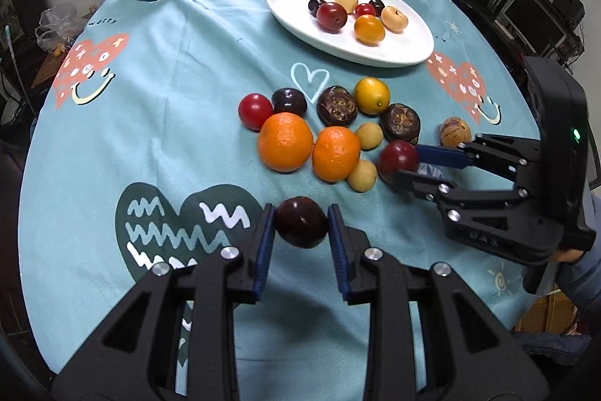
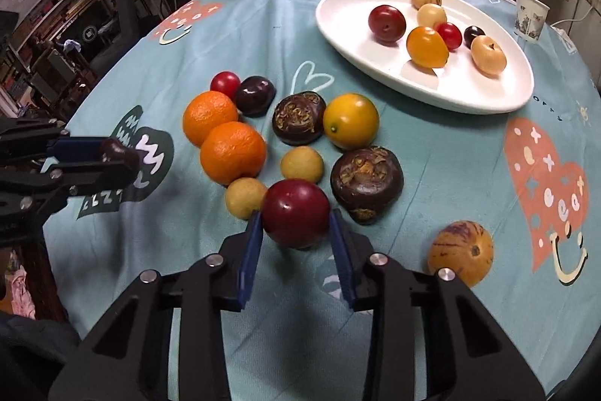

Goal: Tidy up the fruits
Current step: 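Grasp another dark red plum with the left tool while the right tool grasps a red plum, then carry both plums over the white plate and open both tools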

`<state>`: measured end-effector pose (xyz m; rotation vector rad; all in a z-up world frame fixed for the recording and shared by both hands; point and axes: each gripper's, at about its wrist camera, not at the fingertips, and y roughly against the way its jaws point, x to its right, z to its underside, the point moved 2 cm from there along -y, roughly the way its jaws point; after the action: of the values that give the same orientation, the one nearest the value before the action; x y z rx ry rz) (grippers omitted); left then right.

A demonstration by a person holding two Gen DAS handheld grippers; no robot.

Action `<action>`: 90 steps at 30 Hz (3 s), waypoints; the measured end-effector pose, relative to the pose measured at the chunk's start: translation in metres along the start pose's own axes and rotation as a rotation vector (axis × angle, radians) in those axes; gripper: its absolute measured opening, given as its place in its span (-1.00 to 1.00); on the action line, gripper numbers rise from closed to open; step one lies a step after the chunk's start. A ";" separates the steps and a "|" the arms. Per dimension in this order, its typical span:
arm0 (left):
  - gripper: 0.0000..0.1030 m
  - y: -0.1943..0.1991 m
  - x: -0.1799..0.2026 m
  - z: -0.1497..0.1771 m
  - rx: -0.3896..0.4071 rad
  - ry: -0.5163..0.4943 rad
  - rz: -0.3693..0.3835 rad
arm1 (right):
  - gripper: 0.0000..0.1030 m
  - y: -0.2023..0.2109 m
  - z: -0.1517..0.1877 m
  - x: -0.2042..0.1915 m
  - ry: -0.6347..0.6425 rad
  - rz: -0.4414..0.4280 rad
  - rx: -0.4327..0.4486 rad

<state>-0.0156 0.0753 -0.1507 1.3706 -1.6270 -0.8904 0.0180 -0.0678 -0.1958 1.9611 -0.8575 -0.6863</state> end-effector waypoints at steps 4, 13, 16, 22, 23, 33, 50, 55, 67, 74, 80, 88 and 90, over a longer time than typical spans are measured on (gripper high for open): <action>-0.45 -0.002 0.009 -0.006 -0.002 -0.019 0.021 | -0.42 0.015 0.012 0.007 -0.056 -0.015 0.020; -0.44 -0.001 0.040 -0.024 0.022 -0.103 0.056 | -0.46 0.042 0.031 0.010 -0.114 -0.035 0.047; -0.44 0.001 0.037 -0.026 0.031 -0.101 0.050 | -0.37 0.044 0.036 0.008 -0.092 -0.018 0.047; -0.44 0.006 0.031 -0.021 0.031 -0.086 0.046 | -0.15 0.020 0.024 -0.001 -0.061 0.000 0.026; -0.45 0.007 0.029 -0.019 0.031 -0.082 0.043 | 0.06 0.015 0.021 -0.001 -0.062 0.021 0.025; -0.44 0.008 0.009 -0.012 0.026 -0.018 0.022 | -0.26 0.001 0.009 -0.003 -0.012 0.017 0.008; -0.44 0.005 0.059 -0.052 0.064 -0.151 0.090 | -0.26 0.055 0.021 0.031 -0.175 -0.011 0.114; -0.44 0.012 0.066 -0.077 0.106 -0.181 0.077 | -0.26 0.077 -0.001 0.045 -0.175 0.011 0.180; -0.44 0.022 0.075 -0.155 0.213 -0.198 0.026 | -0.26 0.120 -0.095 0.080 -0.116 0.069 0.350; -0.44 -0.011 0.070 -0.189 0.186 -0.188 -0.001 | -0.26 0.097 -0.129 0.106 -0.119 0.075 0.339; -0.44 -0.053 0.059 -0.207 0.130 -0.159 -0.010 | -0.26 0.060 -0.146 0.128 -0.133 0.076 0.285; -0.44 -0.109 0.045 -0.219 0.045 -0.124 -0.039 | -0.26 0.008 -0.161 0.147 -0.112 0.095 0.213; -0.42 -0.114 0.044 -0.221 0.048 -0.115 -0.042 | -0.26 0.002 -0.164 0.150 -0.105 0.103 0.211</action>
<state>0.2286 0.0101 -0.1534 1.4137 -1.7217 -0.9770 0.2290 -0.1053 -0.1372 2.0635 -1.1264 -0.6660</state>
